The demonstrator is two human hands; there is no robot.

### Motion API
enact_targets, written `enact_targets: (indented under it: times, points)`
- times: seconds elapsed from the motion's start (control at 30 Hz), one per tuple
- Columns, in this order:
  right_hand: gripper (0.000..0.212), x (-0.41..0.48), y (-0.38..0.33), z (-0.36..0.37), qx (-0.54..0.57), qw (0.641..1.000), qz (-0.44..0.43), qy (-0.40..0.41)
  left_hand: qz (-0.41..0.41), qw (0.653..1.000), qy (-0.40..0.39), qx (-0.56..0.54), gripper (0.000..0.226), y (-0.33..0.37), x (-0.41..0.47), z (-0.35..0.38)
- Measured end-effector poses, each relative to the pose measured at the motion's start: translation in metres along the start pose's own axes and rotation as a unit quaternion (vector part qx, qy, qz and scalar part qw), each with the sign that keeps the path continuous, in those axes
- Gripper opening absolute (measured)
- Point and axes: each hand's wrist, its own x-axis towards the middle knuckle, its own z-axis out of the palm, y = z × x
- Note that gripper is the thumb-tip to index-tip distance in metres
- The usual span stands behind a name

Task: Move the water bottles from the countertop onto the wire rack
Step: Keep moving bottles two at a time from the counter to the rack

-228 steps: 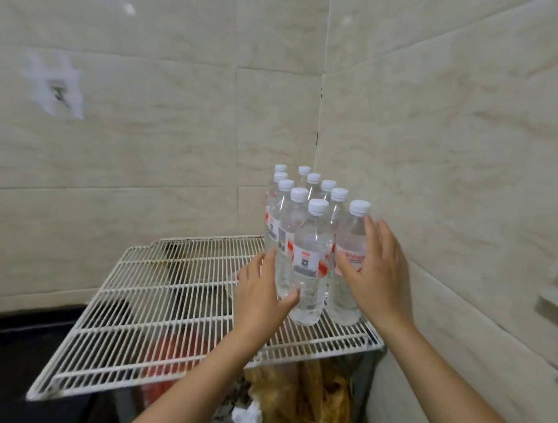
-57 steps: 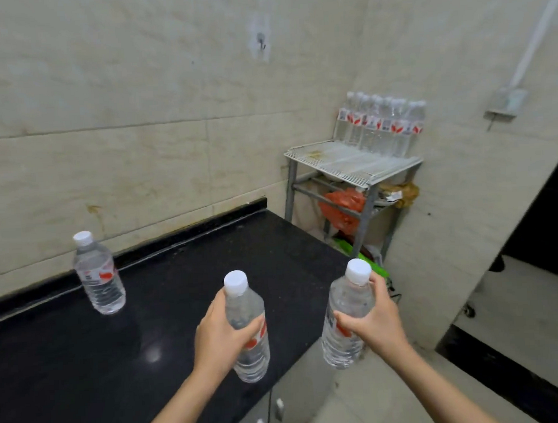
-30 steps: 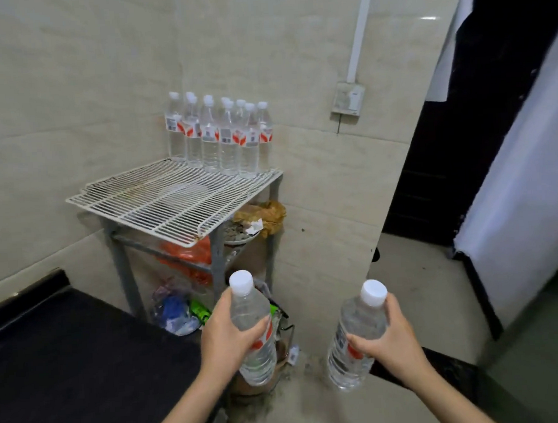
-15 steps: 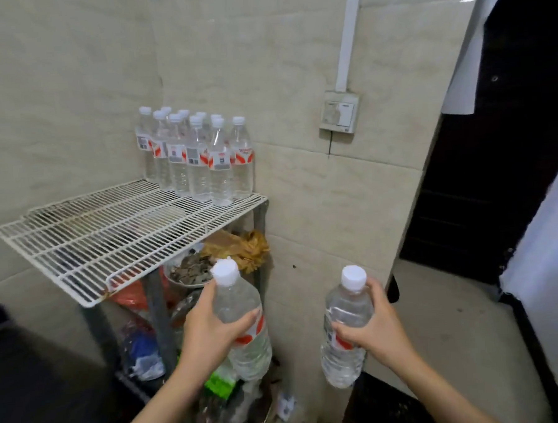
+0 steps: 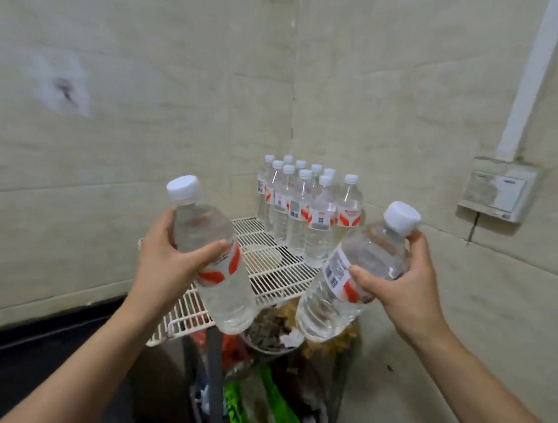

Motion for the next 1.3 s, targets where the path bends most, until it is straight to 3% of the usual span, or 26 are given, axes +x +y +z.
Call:
enact_targets:
  times: [0.17, 0.67, 1.03, 1.17, 1.3]
  points:
    - [0.073, 0.070, 0.022, 0.050, -0.006, 1.000, -0.018, -0.021, 0.000, 1.000, 0.012, 0.006, 0.045, -0.039, 0.062, -0.002]
    - [0.080, 0.262, 0.150, 0.246, -0.054, 0.994, 0.055, -0.079, -0.032, 0.994, 0.067, 0.086, 0.060, -0.183, 0.264, 0.007]
    - [0.079, 0.318, 0.221, 0.280, -0.081, 0.981, 0.098, -0.148, -0.094, 0.993, -0.049, 0.043, 0.057, -0.247, 0.316, 0.031]
    - [0.078, 0.325, 0.223, 0.280, -0.058, 0.979, 0.111, -0.163, -0.073, 0.987, -0.111, 0.090, 0.063, -0.246, 0.317, 0.047]
    - [0.076, 0.320, 0.219, 0.276, -0.052, 0.976, 0.119, -0.176, -0.063, 0.987, -0.105, 0.103, 0.066, -0.243, 0.311, 0.055]
